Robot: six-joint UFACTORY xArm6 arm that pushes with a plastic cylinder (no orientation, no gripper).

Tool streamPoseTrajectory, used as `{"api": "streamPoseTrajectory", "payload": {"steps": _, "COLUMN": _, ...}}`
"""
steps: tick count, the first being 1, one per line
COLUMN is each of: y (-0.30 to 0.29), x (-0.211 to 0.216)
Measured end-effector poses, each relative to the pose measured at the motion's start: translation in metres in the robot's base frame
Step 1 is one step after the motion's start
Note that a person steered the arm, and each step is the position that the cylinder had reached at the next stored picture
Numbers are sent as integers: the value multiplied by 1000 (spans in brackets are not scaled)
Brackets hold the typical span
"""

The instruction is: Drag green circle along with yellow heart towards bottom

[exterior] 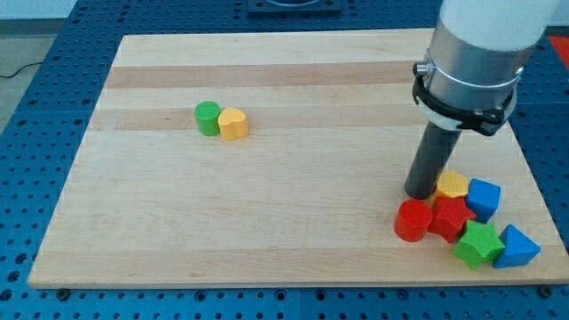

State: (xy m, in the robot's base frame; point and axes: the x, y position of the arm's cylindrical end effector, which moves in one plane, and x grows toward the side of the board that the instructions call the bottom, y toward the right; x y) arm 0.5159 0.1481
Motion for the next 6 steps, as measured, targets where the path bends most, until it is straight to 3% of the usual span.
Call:
{"api": "streamPoseTrajectory", "payload": {"steps": 1, "y": -7, "x": -11}}
{"api": "streamPoseTrajectory", "payload": {"steps": 3, "y": -20, "x": -90}}
{"api": "streamPoseTrajectory", "payload": {"steps": 5, "y": -92, "x": -182}}
{"api": "streamPoseTrajectory", "payload": {"steps": 6, "y": -148, "x": -194}}
